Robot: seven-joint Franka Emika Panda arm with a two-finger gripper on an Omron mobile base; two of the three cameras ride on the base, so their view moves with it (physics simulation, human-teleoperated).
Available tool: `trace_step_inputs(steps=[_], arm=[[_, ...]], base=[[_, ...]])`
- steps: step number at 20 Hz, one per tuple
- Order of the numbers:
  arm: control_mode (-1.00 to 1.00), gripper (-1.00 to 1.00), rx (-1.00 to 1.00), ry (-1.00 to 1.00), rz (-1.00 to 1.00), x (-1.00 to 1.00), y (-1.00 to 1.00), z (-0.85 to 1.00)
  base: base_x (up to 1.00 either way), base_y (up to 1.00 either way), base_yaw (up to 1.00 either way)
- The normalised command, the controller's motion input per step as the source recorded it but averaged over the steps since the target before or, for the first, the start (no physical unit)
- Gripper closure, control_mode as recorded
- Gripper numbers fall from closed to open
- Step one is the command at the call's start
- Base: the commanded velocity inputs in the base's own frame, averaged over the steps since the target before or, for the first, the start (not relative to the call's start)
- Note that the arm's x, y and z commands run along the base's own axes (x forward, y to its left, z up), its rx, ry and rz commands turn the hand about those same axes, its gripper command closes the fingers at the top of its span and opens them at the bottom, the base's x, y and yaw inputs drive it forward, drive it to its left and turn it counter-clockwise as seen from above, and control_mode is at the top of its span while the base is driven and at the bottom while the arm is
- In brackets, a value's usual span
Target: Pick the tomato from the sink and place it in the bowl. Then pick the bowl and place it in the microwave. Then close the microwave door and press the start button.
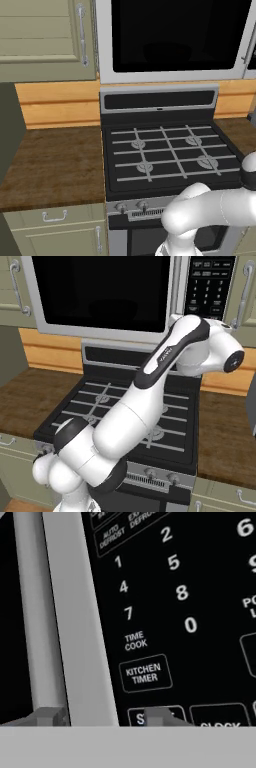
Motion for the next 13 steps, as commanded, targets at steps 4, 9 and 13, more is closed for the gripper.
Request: trace_step_inputs(steps=[4, 9, 13], arm=[[-1.0, -1.0, 0.0, 0.01, 0.0, 0.48, 0.0, -0.28], [-1.0, -1.0, 0.0, -0.04, 0.03, -0.13, 0.11, -0.07], [-1.0, -1.0, 0.0, -0.04, 0.06, -0.29, 0.29, -0.04]], base=[[0.0, 0.0, 0.0], [0.0, 0.0, 0.0], [0.0, 0.0, 0.0]])
